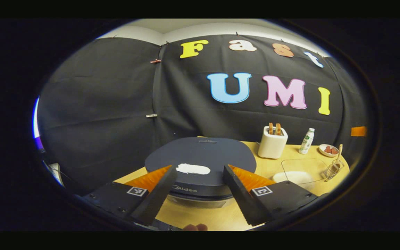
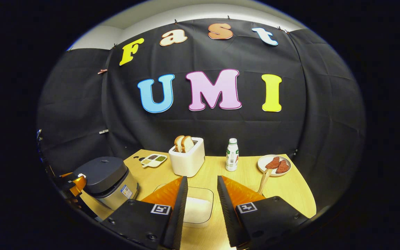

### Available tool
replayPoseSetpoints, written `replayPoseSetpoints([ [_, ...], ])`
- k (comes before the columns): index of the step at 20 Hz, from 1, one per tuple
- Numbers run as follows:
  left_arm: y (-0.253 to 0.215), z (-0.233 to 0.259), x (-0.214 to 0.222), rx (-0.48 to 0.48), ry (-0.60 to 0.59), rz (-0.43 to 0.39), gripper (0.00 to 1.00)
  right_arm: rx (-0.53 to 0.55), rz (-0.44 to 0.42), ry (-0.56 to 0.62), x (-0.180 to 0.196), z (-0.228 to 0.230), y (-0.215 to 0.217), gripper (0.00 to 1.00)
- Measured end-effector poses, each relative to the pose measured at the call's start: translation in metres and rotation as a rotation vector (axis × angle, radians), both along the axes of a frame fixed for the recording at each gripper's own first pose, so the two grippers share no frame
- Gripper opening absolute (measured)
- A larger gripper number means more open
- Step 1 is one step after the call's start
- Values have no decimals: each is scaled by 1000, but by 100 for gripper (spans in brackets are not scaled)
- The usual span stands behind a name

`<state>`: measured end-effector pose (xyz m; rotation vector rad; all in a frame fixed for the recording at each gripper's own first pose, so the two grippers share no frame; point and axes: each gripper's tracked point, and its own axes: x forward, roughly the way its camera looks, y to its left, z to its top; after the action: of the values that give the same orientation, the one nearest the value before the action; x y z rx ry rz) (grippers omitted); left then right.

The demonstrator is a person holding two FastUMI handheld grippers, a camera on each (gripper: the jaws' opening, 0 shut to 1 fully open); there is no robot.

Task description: Close the left gripper, press the button to open the rice cooker; take a wooden spoon from the chopstick holder with the right hand, scoop a spoonful of rice and pour it into the rice cooker, then put the wooden spoon back into the chopstick holder.

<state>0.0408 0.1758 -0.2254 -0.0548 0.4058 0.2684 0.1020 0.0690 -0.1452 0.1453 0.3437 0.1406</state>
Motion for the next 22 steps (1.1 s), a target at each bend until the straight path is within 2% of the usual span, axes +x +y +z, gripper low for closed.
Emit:
replayPoseSetpoints([
  [10,-1,-7,-4,33,-48,4,94,9,-13,11,3,-4,-2,54],
  [16,-3,-15,-6,46,-54,0,96,7,-1,8,4,-3,4,54],
  [17,-3,-13,-5,49,-53,-3,92,7,-2,7,5,-3,4,54],
  [18,-3,-12,-5,47,-55,-3,95,8,-2,7,5,-3,3,54],
  [22,-3,-9,-4,42,-38,-9,95,13,0,3,7,1,4,54],
])
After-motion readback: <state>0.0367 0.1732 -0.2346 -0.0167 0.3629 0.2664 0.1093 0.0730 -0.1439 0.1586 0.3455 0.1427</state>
